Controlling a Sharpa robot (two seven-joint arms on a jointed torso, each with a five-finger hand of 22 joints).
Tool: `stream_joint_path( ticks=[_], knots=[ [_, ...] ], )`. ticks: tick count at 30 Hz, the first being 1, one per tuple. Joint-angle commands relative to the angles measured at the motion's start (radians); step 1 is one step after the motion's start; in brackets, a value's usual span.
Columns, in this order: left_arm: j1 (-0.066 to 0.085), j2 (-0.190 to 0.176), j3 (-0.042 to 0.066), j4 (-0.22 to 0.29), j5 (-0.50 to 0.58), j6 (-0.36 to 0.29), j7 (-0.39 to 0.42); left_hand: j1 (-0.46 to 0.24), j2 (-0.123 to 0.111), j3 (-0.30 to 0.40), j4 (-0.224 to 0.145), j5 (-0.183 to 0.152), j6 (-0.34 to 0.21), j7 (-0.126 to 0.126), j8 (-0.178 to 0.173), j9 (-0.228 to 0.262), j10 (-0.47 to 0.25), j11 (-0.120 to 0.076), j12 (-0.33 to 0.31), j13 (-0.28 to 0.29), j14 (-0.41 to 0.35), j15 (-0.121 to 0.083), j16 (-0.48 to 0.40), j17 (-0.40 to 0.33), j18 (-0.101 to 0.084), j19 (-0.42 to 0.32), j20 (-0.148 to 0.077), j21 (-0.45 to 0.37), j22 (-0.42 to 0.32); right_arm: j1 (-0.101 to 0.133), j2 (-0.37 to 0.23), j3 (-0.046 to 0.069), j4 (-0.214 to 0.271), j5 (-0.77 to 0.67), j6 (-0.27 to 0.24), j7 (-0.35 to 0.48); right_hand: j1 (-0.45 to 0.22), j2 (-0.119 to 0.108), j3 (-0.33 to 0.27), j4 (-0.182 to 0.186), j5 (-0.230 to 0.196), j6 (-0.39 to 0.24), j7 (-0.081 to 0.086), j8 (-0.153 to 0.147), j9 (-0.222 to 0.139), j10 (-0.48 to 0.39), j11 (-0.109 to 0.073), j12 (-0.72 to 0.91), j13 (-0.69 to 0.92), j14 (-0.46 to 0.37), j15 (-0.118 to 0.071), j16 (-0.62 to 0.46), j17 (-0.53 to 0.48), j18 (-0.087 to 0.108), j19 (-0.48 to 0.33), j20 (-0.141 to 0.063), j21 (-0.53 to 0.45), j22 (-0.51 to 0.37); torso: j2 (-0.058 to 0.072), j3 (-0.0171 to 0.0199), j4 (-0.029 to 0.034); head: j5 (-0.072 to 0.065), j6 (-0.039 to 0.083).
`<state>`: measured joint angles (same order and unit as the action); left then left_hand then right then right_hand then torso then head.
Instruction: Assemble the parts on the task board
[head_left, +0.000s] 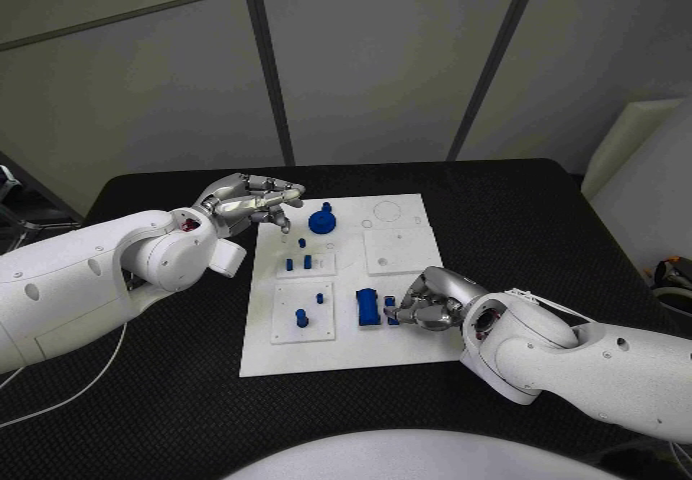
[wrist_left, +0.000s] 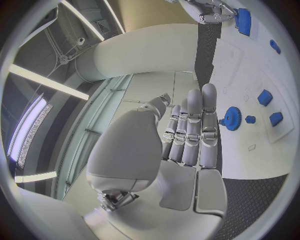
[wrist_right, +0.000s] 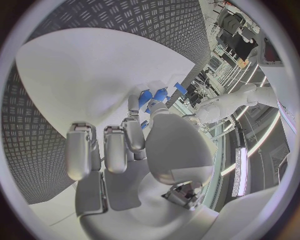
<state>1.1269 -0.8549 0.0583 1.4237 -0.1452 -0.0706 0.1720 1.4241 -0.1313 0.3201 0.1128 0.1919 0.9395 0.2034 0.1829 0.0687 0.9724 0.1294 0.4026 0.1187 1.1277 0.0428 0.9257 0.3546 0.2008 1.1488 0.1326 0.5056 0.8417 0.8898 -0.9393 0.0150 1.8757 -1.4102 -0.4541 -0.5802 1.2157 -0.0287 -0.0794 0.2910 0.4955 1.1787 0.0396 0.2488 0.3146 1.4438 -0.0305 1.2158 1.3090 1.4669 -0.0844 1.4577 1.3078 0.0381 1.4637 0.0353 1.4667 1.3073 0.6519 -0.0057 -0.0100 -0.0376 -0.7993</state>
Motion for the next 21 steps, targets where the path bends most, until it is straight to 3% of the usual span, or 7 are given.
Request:
stream_joint_path(
  ticks=[1, 7, 16, 21],
  knots=[
    [0.002, 0.000, 0.001, 0.001, 0.002, 0.011, 0.001, 0.006, 0.005, -0.003, -0.001, -0.002, -0.009, 0.000, 0.004, -0.001, -0.006, -0.002, 0.004, 0.000, -0.005, 0.000, 0.003, -0.001, -0.019, 0.000, 0.003, -0.005, -0.001, 0.000, -0.007, 0.000, 0.007, 0.000, -0.018, 0.040, -0.014, -0.006, -0.013, 0.000, -0.025, -0.002, 0.001, 0.005, 0.003, 0.003, 0.000, -0.007, 0.003, 0.069, -0.004, 0.000, 0.081, -0.005, 0.013, -0.007, 0.003, 0.161, -0.001, 0.0003, 0.0000, -0.002, 0.000],
    [0.002, -0.001, 0.001, 0.001, 0.002, 0.010, 0.001, 0.006, 0.005, -0.003, -0.001, -0.002, -0.009, 0.000, 0.004, -0.001, -0.006, -0.002, 0.004, 0.000, -0.005, 0.000, 0.003, -0.001, -0.019, 0.000, 0.003, -0.005, -0.001, 0.001, -0.035, 0.000, 0.015, 0.058, -0.048, 0.158, -0.044, -0.007, -0.055, 0.001, -0.171, -0.045, 0.019, -0.010, 0.004, -0.021, 0.016, -0.052, -0.023, 0.062, 0.008, -0.019, 0.053, 0.004, -0.016, 0.002, -0.029, 0.132, 0.000, 0.0003, -0.0022, -0.003, 0.003],
    [0.001, 0.000, 0.001, 0.000, 0.002, 0.010, 0.001, 0.006, 0.005, -0.003, 0.000, -0.002, -0.010, 0.000, 0.005, -0.001, -0.006, -0.001, 0.004, 0.000, -0.006, 0.000, 0.003, -0.001, -0.019, 0.000, 0.003, -0.005, -0.001, 0.001, -0.075, 0.000, 0.026, 0.076, 0.019, 0.212, -0.036, -0.011, -0.075, -0.002, -0.202, -0.054, 0.023, -0.011, 0.007, -0.032, 0.020, -0.070, -0.034, 0.060, 0.012, -0.027, 0.044, 0.007, -0.024, 0.007, -0.038, 0.124, 0.000, 0.0005, -0.0020, -0.006, 0.004],
    [0.001, 0.000, 0.001, 0.000, 0.002, 0.010, 0.002, 0.006, 0.005, -0.003, 0.000, -0.002, -0.010, 0.000, 0.005, -0.001, -0.006, -0.001, 0.004, 0.000, -0.006, 0.000, 0.003, -0.001, -0.019, 0.000, 0.003, -0.005, -0.001, 0.001, -0.081, 0.000, 0.024, 0.064, 0.060, 0.209, 0.036, -0.009, -0.071, -0.018, -0.198, -0.056, 0.023, -0.008, 0.013, -0.035, 0.020, -0.071, -0.033, 0.060, 0.012, -0.029, 0.043, 0.007, -0.024, 0.009, -0.039, 0.124, -0.002, -0.0002, -0.0003, -0.008, 0.004]
  ],
)
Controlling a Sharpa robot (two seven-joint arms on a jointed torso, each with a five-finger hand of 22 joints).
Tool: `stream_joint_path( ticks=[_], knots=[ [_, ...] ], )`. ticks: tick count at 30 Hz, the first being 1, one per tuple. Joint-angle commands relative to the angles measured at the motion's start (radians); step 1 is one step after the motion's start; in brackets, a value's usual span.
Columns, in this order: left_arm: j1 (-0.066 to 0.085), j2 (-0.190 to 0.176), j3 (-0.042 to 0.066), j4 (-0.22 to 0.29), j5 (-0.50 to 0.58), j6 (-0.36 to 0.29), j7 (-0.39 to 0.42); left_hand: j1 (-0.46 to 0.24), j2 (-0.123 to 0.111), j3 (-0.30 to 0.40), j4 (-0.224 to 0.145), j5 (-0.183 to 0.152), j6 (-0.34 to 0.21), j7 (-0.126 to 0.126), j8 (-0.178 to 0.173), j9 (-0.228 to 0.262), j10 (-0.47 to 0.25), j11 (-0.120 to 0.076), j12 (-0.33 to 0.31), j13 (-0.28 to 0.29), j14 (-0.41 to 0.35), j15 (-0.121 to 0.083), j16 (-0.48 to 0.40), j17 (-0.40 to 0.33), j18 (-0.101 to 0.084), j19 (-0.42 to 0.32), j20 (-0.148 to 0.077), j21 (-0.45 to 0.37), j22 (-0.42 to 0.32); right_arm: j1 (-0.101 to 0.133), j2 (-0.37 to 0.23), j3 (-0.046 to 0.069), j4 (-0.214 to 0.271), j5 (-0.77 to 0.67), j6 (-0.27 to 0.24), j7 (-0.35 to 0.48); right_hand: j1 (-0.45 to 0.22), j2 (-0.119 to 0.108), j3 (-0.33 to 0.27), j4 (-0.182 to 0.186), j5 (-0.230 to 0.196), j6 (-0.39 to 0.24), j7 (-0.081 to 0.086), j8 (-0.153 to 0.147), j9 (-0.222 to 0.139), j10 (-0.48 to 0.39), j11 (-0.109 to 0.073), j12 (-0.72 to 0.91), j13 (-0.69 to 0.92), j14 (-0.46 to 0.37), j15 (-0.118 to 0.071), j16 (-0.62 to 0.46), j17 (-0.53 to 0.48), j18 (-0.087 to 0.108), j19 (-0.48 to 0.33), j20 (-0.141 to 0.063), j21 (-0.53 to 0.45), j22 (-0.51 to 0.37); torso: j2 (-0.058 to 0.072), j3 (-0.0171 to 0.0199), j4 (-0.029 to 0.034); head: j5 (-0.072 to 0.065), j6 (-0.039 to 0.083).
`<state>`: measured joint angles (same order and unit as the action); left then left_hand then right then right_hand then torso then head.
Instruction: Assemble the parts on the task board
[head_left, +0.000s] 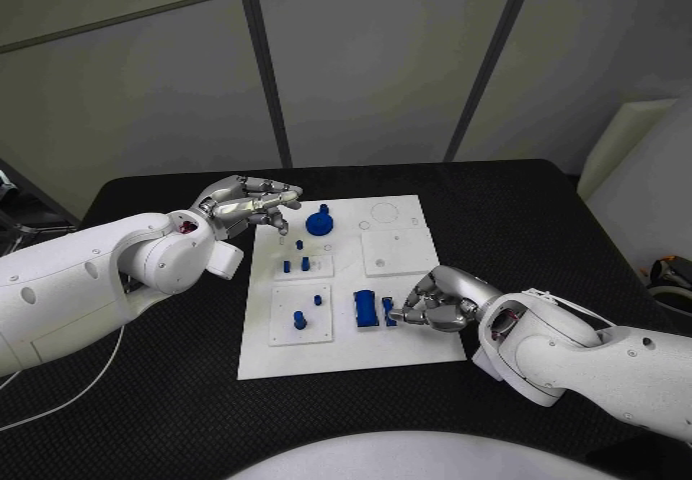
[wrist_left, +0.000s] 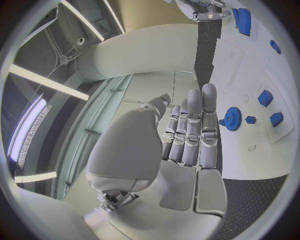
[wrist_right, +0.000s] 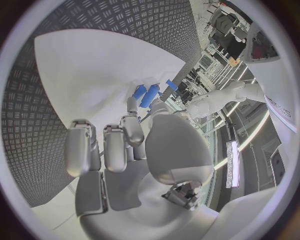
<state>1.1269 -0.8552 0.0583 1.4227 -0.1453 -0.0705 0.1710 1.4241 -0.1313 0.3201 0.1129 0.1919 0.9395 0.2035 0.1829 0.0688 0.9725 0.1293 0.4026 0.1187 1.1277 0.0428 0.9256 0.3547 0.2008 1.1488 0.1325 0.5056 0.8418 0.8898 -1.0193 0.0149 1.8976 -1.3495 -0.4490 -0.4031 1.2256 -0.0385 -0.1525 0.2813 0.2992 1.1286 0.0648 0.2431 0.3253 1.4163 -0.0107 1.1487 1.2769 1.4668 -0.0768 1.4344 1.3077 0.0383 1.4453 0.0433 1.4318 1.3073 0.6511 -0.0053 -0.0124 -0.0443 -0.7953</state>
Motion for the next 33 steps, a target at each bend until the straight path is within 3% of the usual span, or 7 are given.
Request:
stream_joint_path(
  ticks=[1, 11, 17, 33],
  knots=[
    [0.001, 0.000, 0.001, 0.001, 0.002, 0.010, 0.003, 0.006, 0.005, -0.003, 0.000, -0.002, -0.010, 0.000, 0.005, -0.001, -0.007, -0.001, 0.004, 0.000, -0.006, 0.000, 0.003, -0.001, -0.019, 0.000, 0.003, -0.005, -0.001, 0.001, -0.002, 0.000, 0.001, -0.003, 0.063, 0.031, 0.043, 0.000, 0.003, -0.013, -0.001, -0.006, -0.002, -0.001, 0.003, -0.007, 0.000, -0.004, -0.001, 0.060, 0.005, -0.006, 0.043, 0.007, -0.005, 0.001, -0.004, 0.124, -0.001, -0.0007, 0.0022, -0.001, 0.000],
    [0.001, 0.000, 0.001, 0.001, 0.002, 0.010, 0.004, 0.005, 0.006, -0.003, 0.000, -0.002, -0.010, 0.000, 0.005, -0.001, -0.007, -0.001, 0.005, 0.000, -0.006, 0.000, 0.003, -0.002, -0.019, 0.000, 0.003, -0.006, -0.002, 0.001, 0.009, 0.000, -0.013, -0.023, 0.079, 0.004, 0.092, 0.014, 0.004, -0.021, -0.004, -0.003, -0.004, 0.004, 0.008, -0.006, -0.002, -0.001, 0.002, 0.061, 0.004, -0.004, 0.047, 0.006, -0.002, 0.000, -0.001, 0.128, 0.001, -0.0008, 0.0028, -0.001, 0.000],
    [0.001, -0.001, 0.001, 0.002, 0.002, 0.010, 0.004, 0.005, 0.006, -0.003, 0.000, -0.002, -0.010, 0.000, 0.005, -0.001, -0.007, -0.001, 0.005, 0.000, -0.006, 0.000, 0.003, -0.002, -0.019, 0.000, 0.003, -0.006, -0.002, 0.001, 0.023, 0.000, -0.024, -0.021, 0.069, -0.019, 0.094, 0.025, 0.001, -0.011, 0.004, 0.002, -0.005, 0.007, 0.010, -0.003, -0.003, 0.003, 0.005, 0.062, 0.003, -0.002, 0.051, 0.005, 0.001, -0.001, 0.001, 0.130, 0.003, 0.0008, 0.0029, 0.000, -0.001],
    [0.001, 0.001, 0.001, 0.001, 0.002, 0.010, 0.003, 0.005, 0.006, -0.003, 0.000, -0.002, -0.010, 0.000, 0.005, -0.001, -0.007, -0.001, 0.005, 0.000, -0.006, 0.000, 0.003, -0.002, -0.019, 0.000, 0.003, -0.006, -0.002, 0.001, 0.041, 0.000, -0.052, -0.007, 0.050, -0.043, 0.072, 0.043, -0.017, 0.010, 0.020, 0.007, -0.008, 0.013, 0.015, 0.003, -0.005, 0.010, 0.010, 0.064, 0.001, 0.001, 0.055, 0.004, 0.005, -0.002, 0.005, 0.134, 0.000, -0.0002, 0.0032, 0.001, -0.007]
  ],
)
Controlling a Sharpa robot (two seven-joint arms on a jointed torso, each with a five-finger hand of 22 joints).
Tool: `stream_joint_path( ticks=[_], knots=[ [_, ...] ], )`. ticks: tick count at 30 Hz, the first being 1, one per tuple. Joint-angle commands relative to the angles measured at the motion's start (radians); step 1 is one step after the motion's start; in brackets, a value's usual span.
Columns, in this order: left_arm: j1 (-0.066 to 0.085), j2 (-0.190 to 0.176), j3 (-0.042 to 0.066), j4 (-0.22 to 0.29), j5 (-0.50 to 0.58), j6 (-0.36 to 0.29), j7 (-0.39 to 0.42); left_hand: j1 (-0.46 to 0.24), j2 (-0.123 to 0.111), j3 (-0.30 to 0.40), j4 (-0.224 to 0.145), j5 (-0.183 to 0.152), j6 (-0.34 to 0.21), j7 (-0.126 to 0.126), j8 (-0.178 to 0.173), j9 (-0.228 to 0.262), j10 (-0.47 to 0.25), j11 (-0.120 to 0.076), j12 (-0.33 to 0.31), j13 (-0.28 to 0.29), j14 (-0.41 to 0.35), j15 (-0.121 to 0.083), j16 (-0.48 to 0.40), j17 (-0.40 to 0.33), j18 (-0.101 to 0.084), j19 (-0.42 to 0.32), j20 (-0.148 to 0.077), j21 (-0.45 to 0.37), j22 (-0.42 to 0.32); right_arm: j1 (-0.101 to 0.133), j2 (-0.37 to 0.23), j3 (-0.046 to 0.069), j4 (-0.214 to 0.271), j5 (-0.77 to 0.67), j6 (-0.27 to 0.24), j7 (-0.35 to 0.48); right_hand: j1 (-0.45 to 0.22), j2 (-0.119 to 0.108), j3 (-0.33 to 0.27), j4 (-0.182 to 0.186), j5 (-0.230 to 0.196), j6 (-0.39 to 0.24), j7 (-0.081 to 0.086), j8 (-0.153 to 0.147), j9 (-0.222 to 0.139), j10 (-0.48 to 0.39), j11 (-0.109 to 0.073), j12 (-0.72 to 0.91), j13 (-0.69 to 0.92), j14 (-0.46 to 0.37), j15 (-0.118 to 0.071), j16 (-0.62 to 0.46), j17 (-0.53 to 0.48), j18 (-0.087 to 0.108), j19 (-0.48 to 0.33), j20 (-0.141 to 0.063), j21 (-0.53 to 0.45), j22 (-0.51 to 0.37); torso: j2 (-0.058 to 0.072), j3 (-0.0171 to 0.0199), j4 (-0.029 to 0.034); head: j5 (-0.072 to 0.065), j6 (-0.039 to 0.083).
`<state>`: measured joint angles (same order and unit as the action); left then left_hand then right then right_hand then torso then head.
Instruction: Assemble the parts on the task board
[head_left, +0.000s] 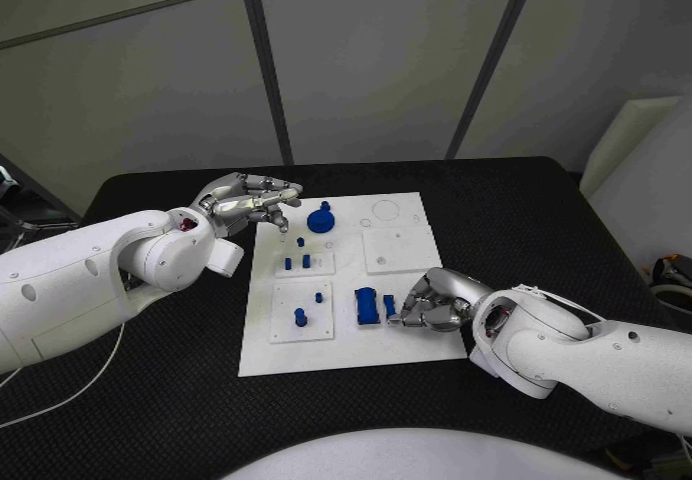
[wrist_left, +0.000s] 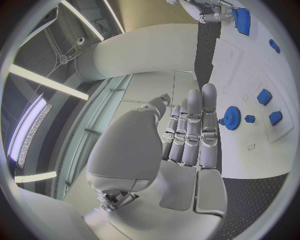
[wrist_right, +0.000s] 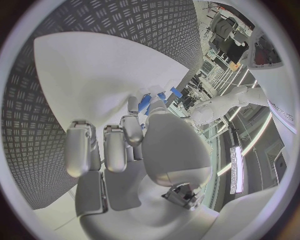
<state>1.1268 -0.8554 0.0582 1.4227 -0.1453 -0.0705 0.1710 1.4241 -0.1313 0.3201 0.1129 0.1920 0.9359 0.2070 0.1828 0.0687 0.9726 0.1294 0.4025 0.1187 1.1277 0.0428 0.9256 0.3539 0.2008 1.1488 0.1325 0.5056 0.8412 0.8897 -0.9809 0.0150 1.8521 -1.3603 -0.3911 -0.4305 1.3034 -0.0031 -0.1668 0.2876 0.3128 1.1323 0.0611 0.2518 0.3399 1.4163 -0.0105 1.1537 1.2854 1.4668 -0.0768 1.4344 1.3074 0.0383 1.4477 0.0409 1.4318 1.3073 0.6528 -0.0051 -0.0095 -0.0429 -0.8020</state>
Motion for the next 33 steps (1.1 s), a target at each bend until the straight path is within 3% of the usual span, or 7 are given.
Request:
stream_joint_path(
  ticks=[1, 10, 21, 33],
  knots=[
    [0.001, 0.001, 0.001, 0.000, 0.002, 0.010, 0.003, 0.005, 0.006, -0.003, 0.000, -0.002, -0.006, -0.003, 0.005, -0.001, -0.007, -0.001, 0.005, 0.000, -0.006, 0.000, 0.003, -0.001, -0.019, 0.000, 0.003, -0.006, -0.001, 0.001, 0.005, 0.000, -0.010, 0.004, -0.007, -0.017, -0.006, 0.008, -0.003, 0.003, 0.007, 0.003, -0.004, 0.005, 0.001, 0.003, -0.005, 0.005, 0.001, 0.064, 0.001, 0.001, 0.056, 0.004, 0.003, 0.000, 0.005, 0.134, -0.002, -0.0004, 0.0009, -0.001, -0.001],
    [0.001, 0.002, 0.001, 0.000, 0.002, 0.010, 0.001, 0.006, 0.006, -0.003, 0.000, -0.002, -0.007, -0.003, 0.006, -0.001, -0.008, -0.001, 0.006, 0.000, -0.007, 0.000, 0.003, -0.002, -0.019, -0.001, 0.003, -0.006, -0.002, 0.001, 0.023, 0.000, -0.033, 0.005, 0.011, -0.047, 0.014, 0.010, -0.004, -0.006, 0.008, 0.002, -0.007, 0.007, 0.003, 0.003, -0.008, 0.004, 0.001, 0.063, -0.001, -0.001, 0.052, 0.005, 0.000, -0.001, 0.002, 0.131, -0.001, -0.0008, -0.0006, 0.001, 0.000],
    [0.001, 0.003, 0.000, -0.002, 0.002, 0.014, -0.003, 0.006, 0.006, -0.003, -0.001, -0.002, -0.007, -0.003, 0.006, -0.001, -0.008, -0.001, 0.007, 0.000, -0.007, 0.000, 0.003, -0.002, -0.019, -0.001, 0.003, -0.006, -0.002, 0.001, 0.025, 0.000, -0.033, 0.013, 0.054, -0.051, 0.065, -0.004, -0.012, -0.028, -0.008, -0.002, -0.007, 0.010, 0.007, 0.001, -0.009, 0.001, 0.000, 0.062, -0.002, -0.006, 0.047, 0.007, -0.006, -0.003, -0.006, 0.126, -0.001, 0.0001, -0.0013, 0.001, 0.000],
    [0.001, 0.003, -0.001, -0.005, 0.002, 0.015, -0.005, 0.006, 0.006, -0.003, -0.001, -0.002, -0.007, -0.003, 0.006, -0.001, -0.008, -0.001, 0.007, 0.000, -0.007, 0.000, 0.003, -0.002, -0.019, -0.001, 0.003, -0.006, -0.002, 0.001, 0.007, 0.000, -0.004, 0.041, 0.063, -0.018, 0.064, -0.037, -0.045, -0.026, -0.019, -0.022, 0.004, 0.004, 0.007, -0.015, 0.000, -0.027, -0.016, 0.055, 0.004, -0.025, 0.020, 0.014, -0.028, 0.001, -0.032, 0.102, -0.002, 0.0001, -0.0018, -0.001, 0.002]
  ],
)
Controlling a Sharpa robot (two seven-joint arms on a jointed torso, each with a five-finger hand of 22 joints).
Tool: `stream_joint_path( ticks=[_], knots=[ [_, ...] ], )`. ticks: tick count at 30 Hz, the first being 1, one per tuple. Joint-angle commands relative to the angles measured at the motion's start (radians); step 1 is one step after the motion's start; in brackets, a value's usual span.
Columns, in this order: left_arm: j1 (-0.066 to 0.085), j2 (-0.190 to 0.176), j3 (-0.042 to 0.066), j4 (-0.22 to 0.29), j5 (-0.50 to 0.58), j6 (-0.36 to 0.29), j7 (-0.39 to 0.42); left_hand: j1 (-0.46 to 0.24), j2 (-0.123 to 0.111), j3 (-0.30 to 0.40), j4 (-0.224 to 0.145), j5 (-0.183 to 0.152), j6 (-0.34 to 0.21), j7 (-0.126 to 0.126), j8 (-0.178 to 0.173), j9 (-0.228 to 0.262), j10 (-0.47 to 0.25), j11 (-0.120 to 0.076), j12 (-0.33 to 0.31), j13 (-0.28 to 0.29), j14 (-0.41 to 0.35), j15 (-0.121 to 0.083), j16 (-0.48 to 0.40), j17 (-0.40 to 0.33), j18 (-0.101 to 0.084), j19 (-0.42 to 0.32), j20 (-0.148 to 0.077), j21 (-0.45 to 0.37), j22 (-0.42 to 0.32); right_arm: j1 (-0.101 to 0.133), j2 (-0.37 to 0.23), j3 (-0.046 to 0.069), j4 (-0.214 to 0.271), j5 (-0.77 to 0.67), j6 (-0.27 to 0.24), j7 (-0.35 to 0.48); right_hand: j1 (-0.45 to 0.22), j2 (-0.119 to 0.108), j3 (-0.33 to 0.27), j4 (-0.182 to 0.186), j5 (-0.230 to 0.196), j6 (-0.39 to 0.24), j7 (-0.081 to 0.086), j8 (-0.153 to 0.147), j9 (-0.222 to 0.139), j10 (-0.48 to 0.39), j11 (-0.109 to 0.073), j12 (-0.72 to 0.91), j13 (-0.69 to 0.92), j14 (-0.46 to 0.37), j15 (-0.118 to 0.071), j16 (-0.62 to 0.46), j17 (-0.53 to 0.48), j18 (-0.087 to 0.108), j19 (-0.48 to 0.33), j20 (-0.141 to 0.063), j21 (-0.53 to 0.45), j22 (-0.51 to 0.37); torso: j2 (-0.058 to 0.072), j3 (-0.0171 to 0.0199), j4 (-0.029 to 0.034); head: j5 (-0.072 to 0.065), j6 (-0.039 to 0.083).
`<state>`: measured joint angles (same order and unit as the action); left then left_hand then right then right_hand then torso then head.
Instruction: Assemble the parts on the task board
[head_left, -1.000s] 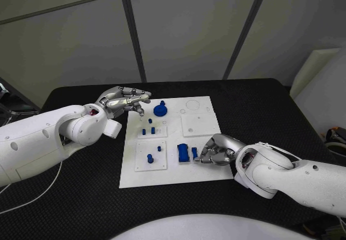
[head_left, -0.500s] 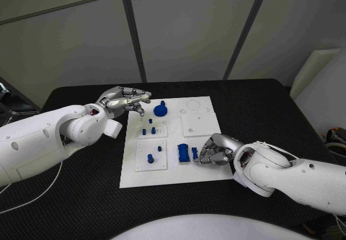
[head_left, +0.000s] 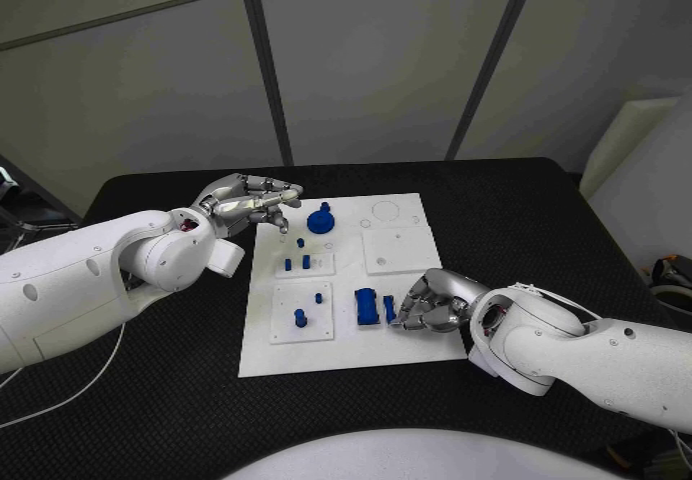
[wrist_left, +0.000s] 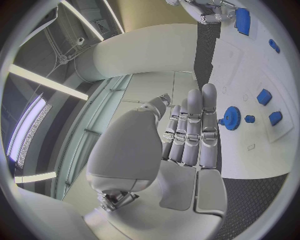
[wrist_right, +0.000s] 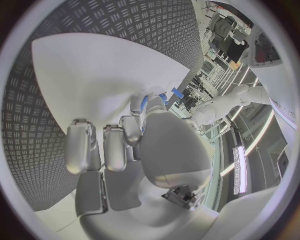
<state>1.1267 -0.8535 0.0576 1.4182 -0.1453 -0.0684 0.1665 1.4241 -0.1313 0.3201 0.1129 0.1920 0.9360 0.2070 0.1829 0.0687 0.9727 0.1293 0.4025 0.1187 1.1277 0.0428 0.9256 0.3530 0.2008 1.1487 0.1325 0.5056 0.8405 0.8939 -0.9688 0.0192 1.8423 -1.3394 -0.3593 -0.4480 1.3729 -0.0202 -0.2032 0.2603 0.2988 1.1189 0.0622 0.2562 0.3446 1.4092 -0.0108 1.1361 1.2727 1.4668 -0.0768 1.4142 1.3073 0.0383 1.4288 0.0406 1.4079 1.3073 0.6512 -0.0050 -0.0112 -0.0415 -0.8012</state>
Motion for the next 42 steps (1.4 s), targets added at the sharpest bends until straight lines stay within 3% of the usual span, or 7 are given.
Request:
stream_joint_path(
  ticks=[1, 12, 19, 26, 30, 36, 42],
  knots=[
    [0.001, 0.001, 0.000, 0.000, 0.002, 0.013, 0.000, 0.006, 0.006, -0.003, -0.001, -0.002, -0.007, -0.003, 0.006, -0.001, -0.008, -0.001, 0.007, 0.000, -0.007, 0.000, 0.003, -0.001, -0.019, -0.001, 0.003, -0.006, -0.001, -0.003, -0.008, -0.004, 0.009, 0.022, 0.031, 0.004, -0.008, -0.023, -0.013, 0.003, -0.007, -0.013, 0.005, -0.003, 0.002, -0.012, 0.002, -0.015, -0.008, 0.054, 0.006, -0.008, 0.017, 0.015, -0.012, 0.002, -0.012, 0.099, -0.001, 0.0001, -0.0003, -0.003, 0.002],
    [0.001, -0.001, -0.004, 0.000, 0.002, 0.012, 0.001, 0.007, 0.006, -0.003, -0.001, -0.002, -0.008, -0.003, 0.006, -0.001, -0.010, -0.001, 0.007, 0.000, -0.007, 0.000, 0.003, -0.001, -0.019, -0.001, 0.003, -0.007, -0.001, -0.003, -0.049, -0.003, 0.054, 0.035, 0.026, 0.037, -0.030, -0.043, -0.036, 0.025, -0.029, -0.060, 0.023, -0.028, -0.007, -0.045, 0.019, -0.073, -0.046, 0.048, 0.019, -0.030, -0.011, 0.022, -0.035, 0.013, -0.039, 0.075, 0.000, -0.0008, 0.0001, -0.005, 0.007],
    [0.000, -0.003, -0.006, 0.001, 0.003, -0.001, 0.023, 0.005, 0.006, -0.004, 0.000, -0.002, -0.009, -0.003, 0.007, -0.001, -0.010, 0.000, 0.009, 0.000, -0.008, 0.001, 0.004, -0.002, -0.019, -0.001, 0.004, -0.007, -0.002, 0.004, -0.065, 0.050, 0.030, 0.143, 0.023, 0.160, 0.013, -0.016, -0.026, 0.018, 0.005, -0.088, 0.037, -0.040, -0.012, -0.150, 0.030, -0.274, -0.189, -0.006, 0.029, -0.193, -0.204, 0.062, -0.152, 0.025, -0.193, -0.059, -0.005, -0.0032, -0.0027, -0.013, 0.022],
    [0.000, 0.008, -0.006, -0.015, 0.041, -0.030, 0.080, -0.003, 0.007, -0.010, 0.006, -0.003, -0.001, -0.010, 0.017, 0.001, -0.004, -0.005, 0.020, 0.001, -0.012, -0.001, 0.004, -0.006, -0.019, -0.004, 0.005, -0.011, -0.005, 0.056, -0.037, 0.069, -0.105, 0.502, -0.021, 0.402, 0.120, 0.041, 0.002, -0.007, 0.021, -0.129, 0.059, -0.058, -0.020, -0.294, 0.051, -0.565, -0.427, -0.141, 0.049, -0.626, -0.619, 0.137, -0.403, 0.041, -0.592, -0.393, -0.029, -0.0166, 0.0035, -0.010, 0.030],
    [0.000, 0.027, -0.006, -0.048, 0.088, -0.057, 0.128, -0.043, -0.006, -0.049, 0.034, -0.003, 0.002, -0.017, 0.029, 0.001, -0.007, -0.007, 0.032, 0.000, -0.062, 0.006, -0.033, -0.028, -0.021, -0.044, 0.012, -0.046, -0.027, 0.084, 0.011, 0.072, -0.214, 0.740, -0.010, 0.533, 0.213, 0.077, 0.040, -0.011, -0.039, -0.180, 0.100, -0.099, -0.052, -0.346, 0.092, -0.755, -0.616, -0.262, 0.096, -0.893, -0.764, 0.138, -0.497, 0.080, -0.786, -0.531, -0.044, -0.0219, 0.0017, -0.012, 0.048],
    [0.000, 0.076, -0.006, -0.127, 0.159, -0.113, 0.189, -0.041, 0.006, -0.109, 0.061, -0.004, -0.010, -0.016, 0.028, -0.002, -0.026, 0.011, 0.003, -0.030, -0.196, 0.046, -0.285, -0.145, -0.026, -0.221, 0.056, -0.224, -0.154, 0.102, 0.106, 0.074, -0.384, 0.926, 0.034, 0.677, 0.253, 0.073, 0.050, 0.016, -0.063, -0.154, 0.117, -0.143, -0.101, -0.297, 0.134, -0.951, -0.897, -0.318, 0.147, -1.147, -0.923, 0.145, -0.544, 0.135, -0.987, -0.685, -0.066, -0.0284, -0.0065, -0.009, 0.082],
    [-0.013, 0.144, -0.006, -0.228, 0.227, -0.188, 0.273, 0.005, 0.031, -0.157, 0.079, -0.003, 0.003, -0.027, -0.018, -0.003, 0.019, 0.020, -0.119, -0.055, -0.189, 0.090, -0.587, -0.246, -0.010, -0.352, 0.125, -0.410, -0.349, 0.108, 0.248, 0.075, -0.592, 1.033, 0.076, 0.779, 0.249, 0.073, 0.052, 0.003, -0.083, -0.158, 0.125, -0.192, -0.156, -0.303, 0.148, -1.040, -1.075, -0.368, 0.185, -1.301, -1.048, 0.144, -0.543, 0.175, -1.124, -0.805, -0.086, -0.0380, -0.0187, 0.000, 0.117]
  ],
)
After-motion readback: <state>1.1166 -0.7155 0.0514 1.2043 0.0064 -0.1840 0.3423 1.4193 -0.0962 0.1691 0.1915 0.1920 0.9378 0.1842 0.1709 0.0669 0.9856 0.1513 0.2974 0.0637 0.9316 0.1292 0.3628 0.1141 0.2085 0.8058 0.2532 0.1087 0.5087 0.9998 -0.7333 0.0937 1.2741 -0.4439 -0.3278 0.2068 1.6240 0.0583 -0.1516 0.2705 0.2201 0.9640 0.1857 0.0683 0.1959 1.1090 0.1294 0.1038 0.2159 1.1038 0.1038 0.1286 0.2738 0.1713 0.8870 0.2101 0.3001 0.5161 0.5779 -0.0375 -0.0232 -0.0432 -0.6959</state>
